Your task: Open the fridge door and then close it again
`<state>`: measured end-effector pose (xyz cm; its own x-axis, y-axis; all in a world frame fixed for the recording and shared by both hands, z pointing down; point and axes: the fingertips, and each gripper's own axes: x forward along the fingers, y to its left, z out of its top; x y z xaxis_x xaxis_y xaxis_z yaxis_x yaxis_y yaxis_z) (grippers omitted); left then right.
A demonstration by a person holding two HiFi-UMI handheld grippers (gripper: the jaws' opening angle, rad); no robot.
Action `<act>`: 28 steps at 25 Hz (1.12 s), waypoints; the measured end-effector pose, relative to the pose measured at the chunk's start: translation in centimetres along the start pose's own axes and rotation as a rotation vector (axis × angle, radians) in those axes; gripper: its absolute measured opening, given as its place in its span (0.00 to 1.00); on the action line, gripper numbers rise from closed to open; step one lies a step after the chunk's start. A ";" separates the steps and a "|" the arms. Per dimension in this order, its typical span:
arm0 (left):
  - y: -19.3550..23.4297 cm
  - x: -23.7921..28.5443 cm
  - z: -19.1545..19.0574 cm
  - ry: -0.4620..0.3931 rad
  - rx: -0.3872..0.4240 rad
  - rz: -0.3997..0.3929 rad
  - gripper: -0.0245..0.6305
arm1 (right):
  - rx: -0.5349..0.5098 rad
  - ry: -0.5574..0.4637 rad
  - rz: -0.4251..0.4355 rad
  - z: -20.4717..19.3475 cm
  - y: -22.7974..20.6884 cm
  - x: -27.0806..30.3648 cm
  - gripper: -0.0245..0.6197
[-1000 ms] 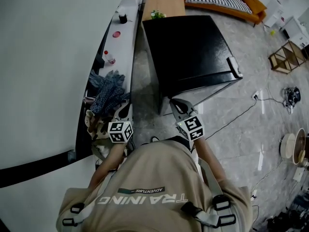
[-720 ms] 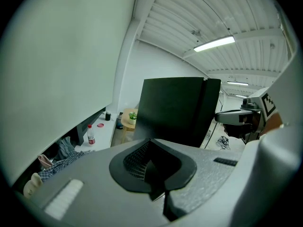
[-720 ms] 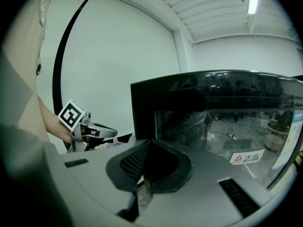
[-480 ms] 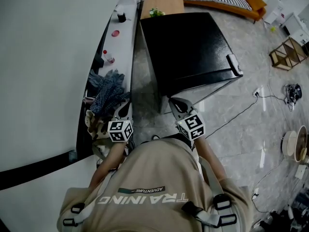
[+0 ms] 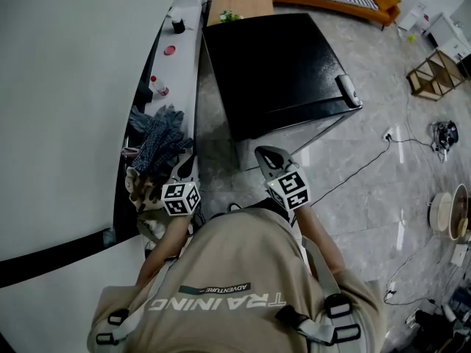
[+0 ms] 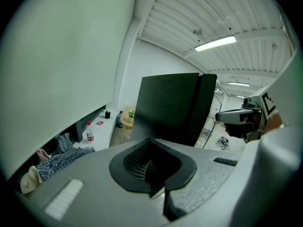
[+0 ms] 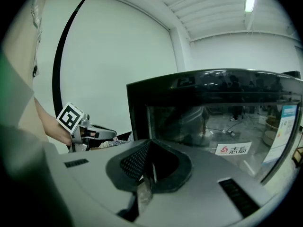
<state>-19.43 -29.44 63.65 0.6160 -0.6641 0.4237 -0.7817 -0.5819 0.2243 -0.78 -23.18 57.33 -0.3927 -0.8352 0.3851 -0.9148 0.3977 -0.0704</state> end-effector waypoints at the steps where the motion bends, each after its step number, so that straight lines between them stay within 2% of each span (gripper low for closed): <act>1: -0.3 0.0 -0.1 0.002 0.000 0.000 0.04 | 0.001 0.002 0.001 -0.2 -0.1 -0.3 0.03; 13: -4.9 -0.8 -0.7 -0.006 -0.003 0.027 0.04 | -0.017 0.017 0.030 -1.4 -1.5 -3.7 0.03; 28: -13.7 -2.6 -2.2 -0.003 -0.014 0.071 0.04 | -0.014 0.048 0.052 -3.1 -5.2 -11.1 0.03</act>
<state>-10.58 -18.73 61.37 0.5590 -0.7051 0.4362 -0.8248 -0.5265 0.2061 8.68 -14.79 56.31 -0.4339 -0.7943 0.4252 -0.8919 0.4454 -0.0781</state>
